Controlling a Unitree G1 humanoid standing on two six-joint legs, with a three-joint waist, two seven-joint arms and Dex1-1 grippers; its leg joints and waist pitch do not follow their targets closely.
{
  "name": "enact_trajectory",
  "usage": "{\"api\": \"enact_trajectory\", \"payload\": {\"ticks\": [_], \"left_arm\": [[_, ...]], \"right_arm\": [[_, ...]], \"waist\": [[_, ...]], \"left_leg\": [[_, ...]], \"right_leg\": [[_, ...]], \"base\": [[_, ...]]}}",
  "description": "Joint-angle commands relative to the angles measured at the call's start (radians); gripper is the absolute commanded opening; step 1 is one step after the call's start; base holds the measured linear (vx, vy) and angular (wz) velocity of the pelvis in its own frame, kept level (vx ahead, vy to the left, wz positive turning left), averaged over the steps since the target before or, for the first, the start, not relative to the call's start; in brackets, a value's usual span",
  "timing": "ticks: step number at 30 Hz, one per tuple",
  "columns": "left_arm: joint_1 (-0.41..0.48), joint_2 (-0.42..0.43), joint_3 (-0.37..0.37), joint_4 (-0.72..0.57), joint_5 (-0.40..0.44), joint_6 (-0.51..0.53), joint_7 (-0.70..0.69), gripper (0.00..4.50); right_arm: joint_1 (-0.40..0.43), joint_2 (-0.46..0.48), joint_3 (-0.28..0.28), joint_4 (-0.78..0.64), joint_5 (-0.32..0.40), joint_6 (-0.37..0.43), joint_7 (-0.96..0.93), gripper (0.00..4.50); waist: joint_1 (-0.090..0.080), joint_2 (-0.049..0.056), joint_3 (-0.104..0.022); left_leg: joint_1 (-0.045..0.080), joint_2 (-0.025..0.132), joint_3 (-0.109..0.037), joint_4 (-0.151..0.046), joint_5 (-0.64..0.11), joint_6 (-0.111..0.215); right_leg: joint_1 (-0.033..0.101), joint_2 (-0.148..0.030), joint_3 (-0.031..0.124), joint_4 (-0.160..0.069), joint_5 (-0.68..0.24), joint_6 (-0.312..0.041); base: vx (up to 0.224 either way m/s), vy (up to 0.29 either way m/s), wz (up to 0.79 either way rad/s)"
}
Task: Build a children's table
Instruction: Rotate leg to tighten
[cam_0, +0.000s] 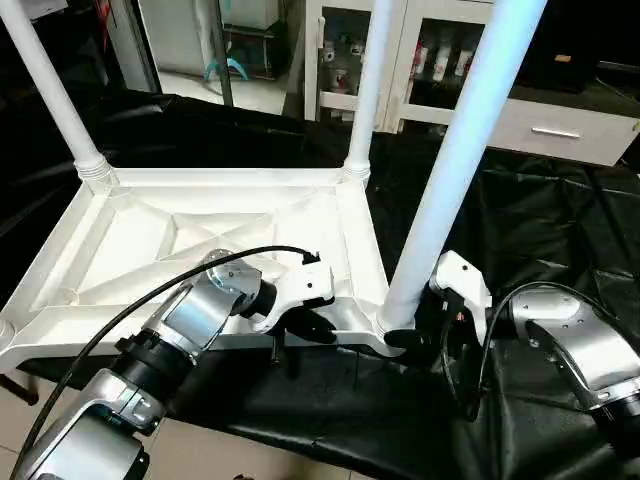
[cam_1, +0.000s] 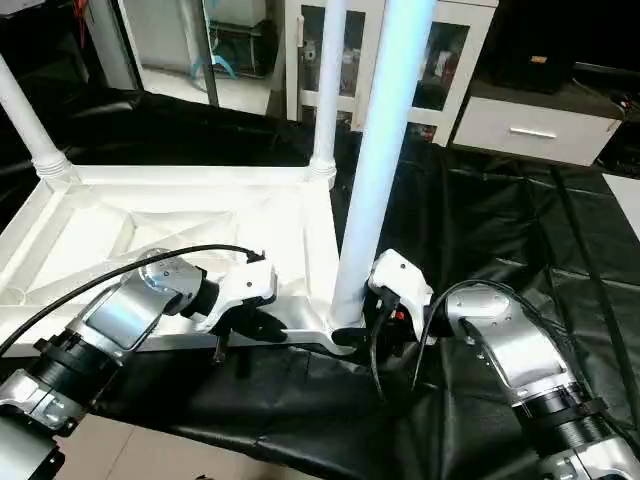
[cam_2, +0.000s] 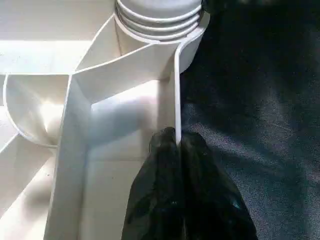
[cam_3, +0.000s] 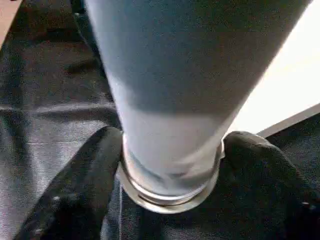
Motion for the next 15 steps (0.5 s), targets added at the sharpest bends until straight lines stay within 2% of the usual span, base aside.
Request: {"api": "enact_trajectory", "payload": {"ticks": [1,2,3,5,6,7,9,12,15], "left_arm": [[0.041,-0.006,-0.089,0.015,0.014,0.02,-0.039,0.0],[0.041,-0.006,-0.089,0.015,0.014,0.02,-0.039,0.0],[0.041,-0.004,-0.088,0.013,0.014,0.021,-0.038,0.0],[0.041,-0.003,-0.087,0.013,0.014,0.022,-0.037,0.0],[0.043,-0.002,-0.086,0.012,0.015,0.022,-0.037,0.0],[0.045,-0.002,-0.084,0.011,0.015,0.024,-0.037,0.0],[0.046,-0.003,-0.082,0.009,0.013,0.028,-0.038,0.0],[0.045,-0.006,-0.083,0.007,0.015,0.042,-0.034,0.0],[0.047,-0.009,-0.074,0.004,0.013,0.052,-0.019,0.0]], "right_arm": [[-0.019,0.002,0.019,0.006,-0.01,-0.012,0.006,3.1],[-0.019,0.002,0.019,0.006,-0.01,-0.012,0.006,2.99],[-0.023,0.003,0.02,0.013,-0.013,-0.013,0.011,2.86],[-0.028,0.003,0.023,0.022,-0.019,-0.018,0.018,2.77],[-0.036,0.006,0.025,0.034,-0.023,-0.021,0.027,2.75],[-0.039,0.009,0.028,0.039,-0.027,-0.022,0.033,2.74],[-0.043,0.011,0.03,0.043,-0.03,-0.023,0.036,2.74],[-0.048,0.017,0.033,0.052,-0.032,-0.023,0.039,2.72],[-0.046,0.035,0.018,0.062,-0.033,-0.028,0.002,2.72]], "waist": [[-0.001,-0.013,-0.048],[-0.001,-0.013,-0.048],[-0.002,-0.018,-0.048],[-0.002,-0.018,-0.048],[-0.002,-0.017,-0.048],[-0.003,-0.021,-0.048],[-0.005,-0.015,-0.048],[-0.004,-0.02,-0.048],[-0.005,-0.02,-0.047]], "left_leg": [[0.003,0.026,-0.004,-0.059,-0.13,0.071],[0.004,0.026,-0.004,-0.059,-0.126,0.073],[0.004,0.025,-0.003,-0.059,-0.126,0.076],[0.004,0.026,-0.003,-0.058,-0.123,0.08],[0.004,0.025,-0.003,-0.058,-0.123,0.081],[0.003,0.025,-0.002,-0.058,-0.125,0.083],[0.004,0.025,-0.003,-0.058,-0.132,0.08],[0.004,0.025,-0.002,-0.057,-0.119,0.083],[0.004,0.024,-0.002,-0.058,-0.126,0.083]], "right_leg": [[0.038,-0.036,0.038,-0.058,0.011,-0.273],[0.038,-0.035,0.038,-0.057,0.016,-0.274],[0.037,-0.034,0.038,-0.058,0.015,-0.274],[0.037,-0.035,0.038,-0.058,0.012,-0.276],[0.037,-0.035,0.038,-0.057,0.009,-0.278],[0.037,-0.035,0.037,-0.058,0.006,-0.277],[0.036,-0.036,0.037,-0.059,-0.005,-0.278],[0.037,-0.035,0.038,-0.057,0.012,-0.279],[0.035,-0.035,0.038,-0.059,-0.01,-0.278]], "base": [[0.0,0.0,0.0],[0.0,0.0,0.0],[0.0,0.0,0.0],[0.0,0.0,0.0],[0.0,0.0,0.0],[0.0,0.0,0.0],[0.0,0.0,0.0],[0.0,0.0,0.0],[0.0,0.0,0.0]]}}
